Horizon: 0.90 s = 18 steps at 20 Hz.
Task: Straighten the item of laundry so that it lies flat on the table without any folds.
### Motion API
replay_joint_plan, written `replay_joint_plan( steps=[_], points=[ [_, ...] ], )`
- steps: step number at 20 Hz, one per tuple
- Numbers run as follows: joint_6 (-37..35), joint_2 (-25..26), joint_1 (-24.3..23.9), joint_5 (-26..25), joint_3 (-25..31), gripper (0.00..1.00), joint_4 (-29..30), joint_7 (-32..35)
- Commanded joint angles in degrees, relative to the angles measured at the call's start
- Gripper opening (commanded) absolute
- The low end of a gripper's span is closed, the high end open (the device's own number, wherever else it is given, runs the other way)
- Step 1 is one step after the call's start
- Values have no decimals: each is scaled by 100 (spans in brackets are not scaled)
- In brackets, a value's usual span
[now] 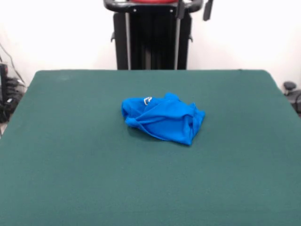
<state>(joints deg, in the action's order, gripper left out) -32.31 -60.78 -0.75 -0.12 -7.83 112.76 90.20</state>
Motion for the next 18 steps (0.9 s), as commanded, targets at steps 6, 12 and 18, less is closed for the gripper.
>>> replay_joint_plan(
  steps=[6, 12, 18],
  points=[
    [1108, 1680, 159, 155, -830, 100, -1083, 2081],
    [1592, 2037, 38, 603, -863, 100, -1097, 2206],
    [2222, 2303, -212, 838, -762, 100, -807, 2234]
  ],
)
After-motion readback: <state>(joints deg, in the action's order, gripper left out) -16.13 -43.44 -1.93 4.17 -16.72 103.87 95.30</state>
